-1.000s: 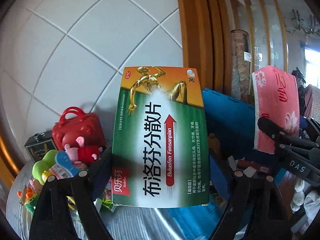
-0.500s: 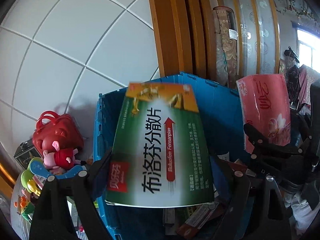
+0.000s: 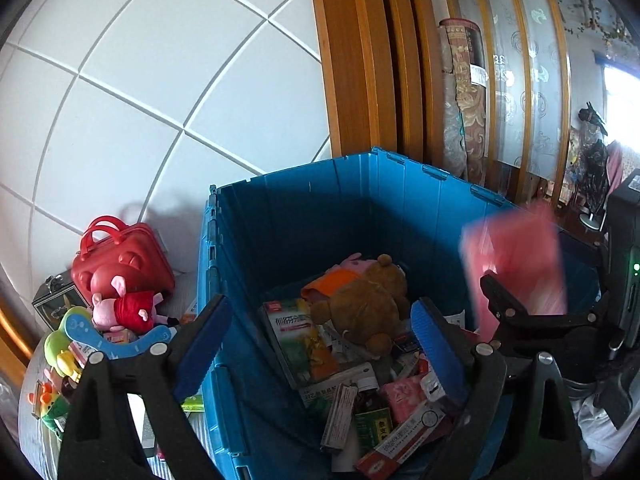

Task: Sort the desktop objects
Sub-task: 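Open both grippers to drop the box and tissue pack into the bin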

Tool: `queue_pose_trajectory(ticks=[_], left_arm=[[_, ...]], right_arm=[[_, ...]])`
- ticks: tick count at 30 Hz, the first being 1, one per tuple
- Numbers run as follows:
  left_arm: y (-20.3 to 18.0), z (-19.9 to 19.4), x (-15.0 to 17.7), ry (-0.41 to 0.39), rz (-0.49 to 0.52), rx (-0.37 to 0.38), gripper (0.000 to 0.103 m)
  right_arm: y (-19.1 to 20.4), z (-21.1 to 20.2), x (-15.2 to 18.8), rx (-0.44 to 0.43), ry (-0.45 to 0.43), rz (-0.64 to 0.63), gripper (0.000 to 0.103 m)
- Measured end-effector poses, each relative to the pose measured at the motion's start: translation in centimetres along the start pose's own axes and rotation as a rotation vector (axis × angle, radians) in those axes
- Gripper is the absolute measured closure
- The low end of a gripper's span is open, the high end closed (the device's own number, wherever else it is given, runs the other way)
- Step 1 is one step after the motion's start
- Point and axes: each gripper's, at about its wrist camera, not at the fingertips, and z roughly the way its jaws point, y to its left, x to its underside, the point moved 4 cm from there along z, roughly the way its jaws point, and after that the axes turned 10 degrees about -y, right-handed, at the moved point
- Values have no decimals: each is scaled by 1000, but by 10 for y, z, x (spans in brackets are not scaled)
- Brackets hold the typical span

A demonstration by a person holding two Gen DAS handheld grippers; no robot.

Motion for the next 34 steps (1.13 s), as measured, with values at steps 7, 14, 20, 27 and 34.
queue_pose_trajectory(ticks=[7, 14, 20, 27, 34], left_arm=[[8, -13, 3, -25, -25, -19, 4], [11, -28, 3, -64, -32, -44, 2], [9, -31, 9, -52, -37, -45, 2], [3, -37, 9, -63, -24, -49, 2], [2, -37, 10, -58, -21, -52, 2]], right_arm=[[1, -13, 1, -15, 11, 11, 0], [8, -34, 2, -74, 44, 12, 0], [5, -48, 4, -71, 51, 12, 0], [-4, -47, 11, -83, 78, 57, 0], [-5, -47, 11, -98, 77, 69, 0]])
